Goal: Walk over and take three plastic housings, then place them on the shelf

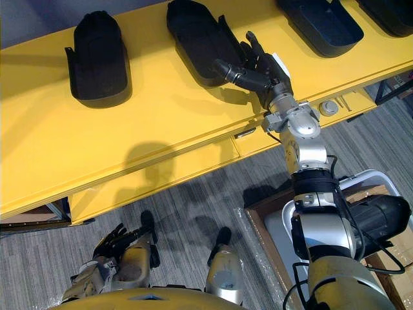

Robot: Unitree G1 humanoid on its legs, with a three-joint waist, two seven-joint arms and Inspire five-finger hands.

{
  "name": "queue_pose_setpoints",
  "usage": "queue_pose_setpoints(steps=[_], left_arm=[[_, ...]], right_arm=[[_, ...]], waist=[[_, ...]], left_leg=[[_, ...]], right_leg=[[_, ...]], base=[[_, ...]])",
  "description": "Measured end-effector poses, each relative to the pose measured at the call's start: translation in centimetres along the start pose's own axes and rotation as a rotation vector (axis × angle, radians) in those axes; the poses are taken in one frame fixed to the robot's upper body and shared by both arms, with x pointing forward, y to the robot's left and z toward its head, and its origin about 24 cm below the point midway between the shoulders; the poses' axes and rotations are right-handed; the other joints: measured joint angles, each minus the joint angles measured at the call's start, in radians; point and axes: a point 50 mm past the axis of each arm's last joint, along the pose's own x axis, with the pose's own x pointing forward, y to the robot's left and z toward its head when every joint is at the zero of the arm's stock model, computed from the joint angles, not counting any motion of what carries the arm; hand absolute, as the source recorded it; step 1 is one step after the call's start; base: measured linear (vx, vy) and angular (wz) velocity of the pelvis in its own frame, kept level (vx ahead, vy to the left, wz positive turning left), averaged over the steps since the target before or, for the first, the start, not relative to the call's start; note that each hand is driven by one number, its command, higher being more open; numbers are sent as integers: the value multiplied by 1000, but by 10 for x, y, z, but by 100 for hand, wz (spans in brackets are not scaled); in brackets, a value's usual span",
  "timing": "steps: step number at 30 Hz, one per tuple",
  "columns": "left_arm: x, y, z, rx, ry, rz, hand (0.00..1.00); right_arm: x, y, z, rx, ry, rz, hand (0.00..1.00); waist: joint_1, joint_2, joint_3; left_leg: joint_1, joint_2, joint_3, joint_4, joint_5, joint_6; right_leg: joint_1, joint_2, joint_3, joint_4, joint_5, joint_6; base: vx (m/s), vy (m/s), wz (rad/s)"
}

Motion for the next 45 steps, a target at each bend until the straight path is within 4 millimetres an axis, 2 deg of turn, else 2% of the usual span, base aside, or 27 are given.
queue_pose_setpoints(steps=[11,15,17,20,23,27,32,34,35,37,39,40,45], left_arm=[[0,0,1,2,1,0,100],[0,0,2,1,-9,-1,100],[0,-1,3,1,-17,-3,100],[0,-1,4,1,-26,-4,100],[0,-1,3,3,-22,4,100],[0,2,3,7,-17,19,100],[0,4,3,7,-27,28,100],[0,4,4,6,-39,34,100],[0,4,5,6,-44,35,100],[0,3,6,3,-52,44,100],[0,4,7,0,-55,53,100],[0,6,8,-9,-62,63,100],[-2,19,7,-20,-53,113,100]], right_arm=[[1,0,1,-37,2,-2,100],[1,-2,5,-94,-28,-85,100],[1,-4,11,-156,-64,-153,100],[-5,1,42,-244,-231,-234,100],[-18,18,75,-304,-432,-222,100],[-21,39,84,-261,-515,-144,100],[-13,80,70,-211,-464,42,100],[-9,104,59,-184,-411,139,100],[-9,109,57,-188,-400,160,100],[-7,124,49,-269,-367,200,100],[-6,131,44,-351,-353,212,100],[-6,137,43,-452,-358,210,100],[-1,145,44,-669,-391,166,100]], waist=[[-3,0,4],[-3,-2,9],[-3,-4,15],[-7,-1,27],[-15,-2,27],[-33,-9,31],[-30,-14,32],[-20,-17,30],[-14,-18,30],[-2,-19,31],[2,-21,31],[17,-26,30],[25,-50,29]], left_leg=[[1,0,0,0,0,0],[4,1,0,0,0,0],[7,1,1,0,0,0],[9,1,0,0,-1,-1],[9,-1,-13,0,-4,-3],[8,-3,-43,0,-9,-4],[9,-9,-68,1,-15,-5],[10,-11,-76,1,-15,-4],[11,-11,-76,1,-15,-4],[11,-13,-93,1,-15,-4],[15,-14,-102,1,-15,-4],[17,-14,-101,1,-16,-4],[24,-14,-103,1,-16,-4]], right_leg=[[0,1,2,-1,0,0],[3,1,2,-1,0,0],[5,2,3,-1,0,0],[10,4,2,-8,1,0],[20,6,-10,-20,1,0],[42,8,-36,-39,1,1],[68,9,-56,-61,3,3],[76,9,-59,-65,3,3],[78,9,-61,-66,3,3],[100,9,-80,-76,3,3],[109,10,-85,-80,3,3],[110,10,-85,-81,2,3],[119,10,-86,-83,2,3]], base=[[0,0,0],[0,0,0],[0,0,0],[0,0,0],[2,-2,5],[11,-9,17],[32,-2,12],[44,-5,9],[31,-4,5],[39,-7,21],[-1,-4,17],[-33,-3,1],[-7,-1,0]])
